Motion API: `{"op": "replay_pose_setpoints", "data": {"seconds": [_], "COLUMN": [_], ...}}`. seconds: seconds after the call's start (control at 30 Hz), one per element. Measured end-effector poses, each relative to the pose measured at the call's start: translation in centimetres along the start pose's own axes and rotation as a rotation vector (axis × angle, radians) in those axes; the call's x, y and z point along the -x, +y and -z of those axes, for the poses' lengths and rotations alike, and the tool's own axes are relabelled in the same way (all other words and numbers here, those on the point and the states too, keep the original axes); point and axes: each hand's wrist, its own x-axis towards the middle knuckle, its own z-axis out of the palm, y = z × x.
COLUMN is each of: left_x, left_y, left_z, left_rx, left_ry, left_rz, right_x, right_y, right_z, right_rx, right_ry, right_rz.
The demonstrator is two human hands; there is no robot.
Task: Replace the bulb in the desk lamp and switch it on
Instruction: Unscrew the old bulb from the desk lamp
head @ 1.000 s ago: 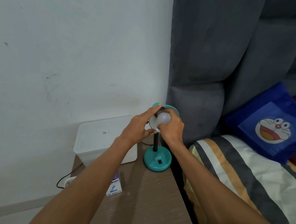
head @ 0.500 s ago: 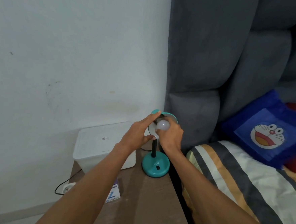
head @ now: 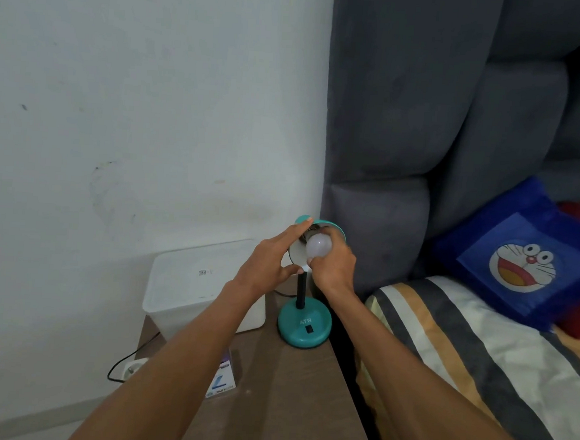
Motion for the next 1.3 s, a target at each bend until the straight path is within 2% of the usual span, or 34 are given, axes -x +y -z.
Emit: {"op": "replay_pose_setpoints", "data": {"seconds": [0.27, 0.47, 0.73, 0.9, 1.07, 1.17, 1.3], "left_x": [0.0, 0.0, 0.1, 0.4, 2.7, 5.4, 10.5], "left_y": [-0.2, -0.3, -0.2, 0.8, 2.2, 2.4, 1.7], "left_z": [0.2, 0.2, 0.4, 1.0, 1.9, 2.7, 3.7], "left_rx": [0.006, 0.005, 0.010, 0.018, -0.044, -0.097, -0.124], "left_ry": [-0.002, 0.005, 0.009, -0.014, 0.041, 0.075, 0.131], "left_rz": [0.003, 0.002, 0.018, 0.055, 0.154, 0.214, 0.314], "right_x": [0.6, 0.9, 1.8, 3.2, 5.1, 6.6, 8.8], "right_y": [0.1, 0.2, 0.2, 0.8, 0.8, 0.5, 0.9], "right_z": [-0.4, -0.3, 0.9, 1.8, 3.0, 3.1, 2.0], "right_rx": [0.016, 0.238, 0.169, 0.082, 0.041, 0.033, 0.072], "right_ry": [0.074, 0.072, 0.018, 0.042, 0.088, 0.093, 0.002], "right_rz": [0.106, 0.218, 0.192, 0.180, 0.208, 0.292, 0.364]}}
